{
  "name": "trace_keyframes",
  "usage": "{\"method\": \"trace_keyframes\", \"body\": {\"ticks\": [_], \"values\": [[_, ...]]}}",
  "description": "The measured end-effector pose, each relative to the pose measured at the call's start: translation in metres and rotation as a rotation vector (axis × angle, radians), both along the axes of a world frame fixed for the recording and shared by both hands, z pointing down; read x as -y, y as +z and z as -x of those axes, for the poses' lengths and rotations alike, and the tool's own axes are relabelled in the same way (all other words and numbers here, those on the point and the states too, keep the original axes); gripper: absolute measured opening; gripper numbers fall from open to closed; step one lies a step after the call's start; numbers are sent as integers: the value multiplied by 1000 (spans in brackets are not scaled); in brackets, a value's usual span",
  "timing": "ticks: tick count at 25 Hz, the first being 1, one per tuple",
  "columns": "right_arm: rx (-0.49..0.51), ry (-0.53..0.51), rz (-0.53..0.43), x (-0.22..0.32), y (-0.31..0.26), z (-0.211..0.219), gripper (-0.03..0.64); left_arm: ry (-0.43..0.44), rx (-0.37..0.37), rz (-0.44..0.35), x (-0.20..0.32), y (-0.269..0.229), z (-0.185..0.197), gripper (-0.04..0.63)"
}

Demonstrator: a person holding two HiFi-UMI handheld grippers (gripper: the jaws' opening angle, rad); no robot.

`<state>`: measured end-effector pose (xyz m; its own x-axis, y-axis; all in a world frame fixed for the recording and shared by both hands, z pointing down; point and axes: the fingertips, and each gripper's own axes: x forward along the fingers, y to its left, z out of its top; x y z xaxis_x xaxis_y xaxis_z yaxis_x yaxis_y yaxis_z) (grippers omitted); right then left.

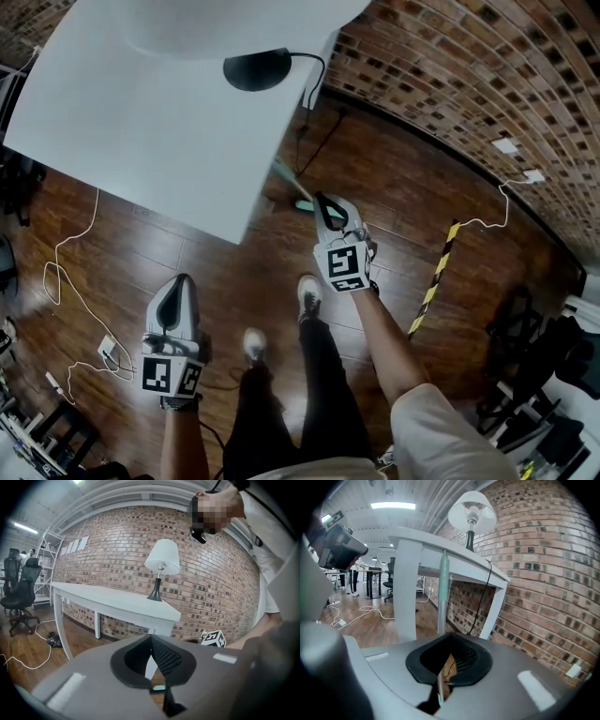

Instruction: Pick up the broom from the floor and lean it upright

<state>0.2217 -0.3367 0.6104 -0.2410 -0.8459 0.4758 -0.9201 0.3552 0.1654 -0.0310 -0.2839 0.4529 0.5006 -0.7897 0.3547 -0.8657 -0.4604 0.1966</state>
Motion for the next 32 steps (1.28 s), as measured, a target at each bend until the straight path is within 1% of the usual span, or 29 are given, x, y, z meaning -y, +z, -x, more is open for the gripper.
{"method": "trace_keyframes", "body": {"ticks": [4,9,11,14,17,21,25,27,30,32], "values": [[-17,22,-22,-24,-26,-2,12,41,7,-53,-5,-17,-2,2],[6,65,-77,-53,-84,0,12,81,-7,-124,-13,-53,-5,2],[8,79,-104,-66,-113,1,12,102,0,-151,-17,-70,-3,2],[0,109,-155,-88,-166,3,12,121,-26,-203,-23,-105,3,2],[-18,148,-219,-114,-230,10,12,150,-5,-258,-29,-142,11,2],[-19,205,-302,-171,-319,25,12,193,4,-341,-52,-208,21,2],[-9,261,-367,-231,-406,43,12,270,39,-440,-86,-276,30,2],[-22,285,-378,-262,-440,49,12,290,30,-461,-104,-300,38,2],[-15,329,-395,-306,-480,53,12,284,8,-472,-125,-324,50,2],[0,359,-412,-328,-500,54,12,276,6,-486,-135,-338,55,2]]}}
